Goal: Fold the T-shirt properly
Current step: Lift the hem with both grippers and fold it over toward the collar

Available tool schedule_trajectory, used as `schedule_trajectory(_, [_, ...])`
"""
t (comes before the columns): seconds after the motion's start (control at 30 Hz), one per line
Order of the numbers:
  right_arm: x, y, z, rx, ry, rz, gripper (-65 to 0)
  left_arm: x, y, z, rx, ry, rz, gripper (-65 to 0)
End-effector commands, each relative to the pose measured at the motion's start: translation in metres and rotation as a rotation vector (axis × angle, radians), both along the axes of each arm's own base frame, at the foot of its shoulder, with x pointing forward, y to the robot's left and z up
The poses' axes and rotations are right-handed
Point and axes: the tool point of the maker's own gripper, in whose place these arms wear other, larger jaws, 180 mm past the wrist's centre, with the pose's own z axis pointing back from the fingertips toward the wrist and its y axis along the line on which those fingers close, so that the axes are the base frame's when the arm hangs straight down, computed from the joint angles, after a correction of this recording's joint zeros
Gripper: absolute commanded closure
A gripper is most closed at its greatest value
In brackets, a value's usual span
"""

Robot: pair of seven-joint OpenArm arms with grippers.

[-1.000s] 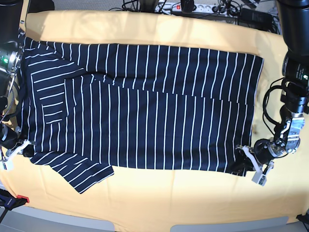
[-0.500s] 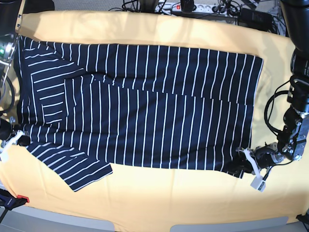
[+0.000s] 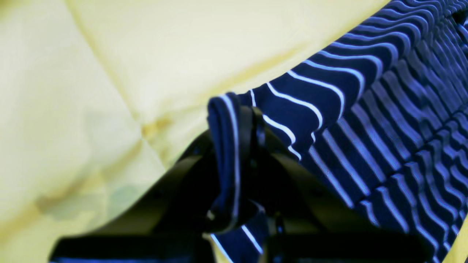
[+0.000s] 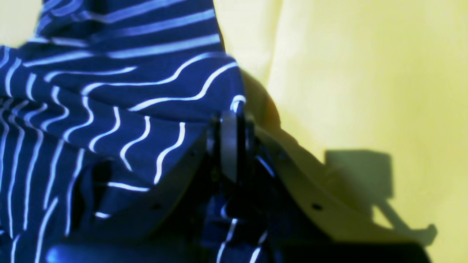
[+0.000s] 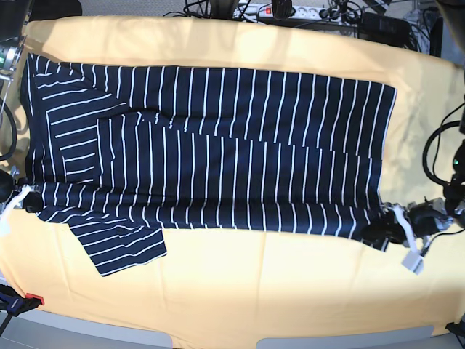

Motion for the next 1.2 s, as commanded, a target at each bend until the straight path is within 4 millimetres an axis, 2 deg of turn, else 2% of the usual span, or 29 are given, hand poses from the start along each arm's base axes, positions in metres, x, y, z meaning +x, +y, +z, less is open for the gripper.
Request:
schedule_trajectory(0.0, [0.009,-0.012,0.026,-0.022,-0.057,-0.009,0.0,0.006,0.010,0.024,-0.006,-0.055,0.015,0.0])
schedule_trajectory(0.1, [0.009,-0.014,0.027,-0.028,-0.057,-0.011,0.0,0.004,0.017,0.029,0.009,-0.064,0.018,0.0])
schedule_trajectory(0.23, [0.012,-0.024,0.039,-0.039,-0.104,-0.027,0.0,0.007,0.021,0.048,0.005,-0.113,0.022,0.0])
schedule_trajectory(0.33, [0.013,-0.023,0.041,-0.032,-0.114,-0.028,0.0,0.010,0.022,0.056,-0.013,-0.131,0.030,0.0])
schedule_trajectory(0.53, [0.010,-0.016,0.040,0.022,-0.092,-0.020,0.0,-0.005,0.010,0.047,-0.078,-0.001,0.000,0.0])
schedule_trajectory(0.67, [0.007,-0.015,0.037,0.031,-0.076,-0.017,0.0,-0.023,0.009,0.037,-0.102,0.089,-0.023,0.0])
schedule_trajectory(0.83, [0.002,-0.012,0.033,0.050,-0.035,-0.006,0.0,-0.044,0.020,0.024,-0.051,0.160,-0.037,0.0])
schedule_trajectory(1.03, [-0.006,-0.009,0.025,0.052,0.028,0.010,0.0,-0.052,0.032,0.020,-0.021,0.186,-0.025,0.0])
schedule_trajectory(1.17, [-0.014,-0.009,0.018,0.041,0.083,0.021,0.0,-0.070,0.027,0.003,0.013,0.254,-0.067,0.0])
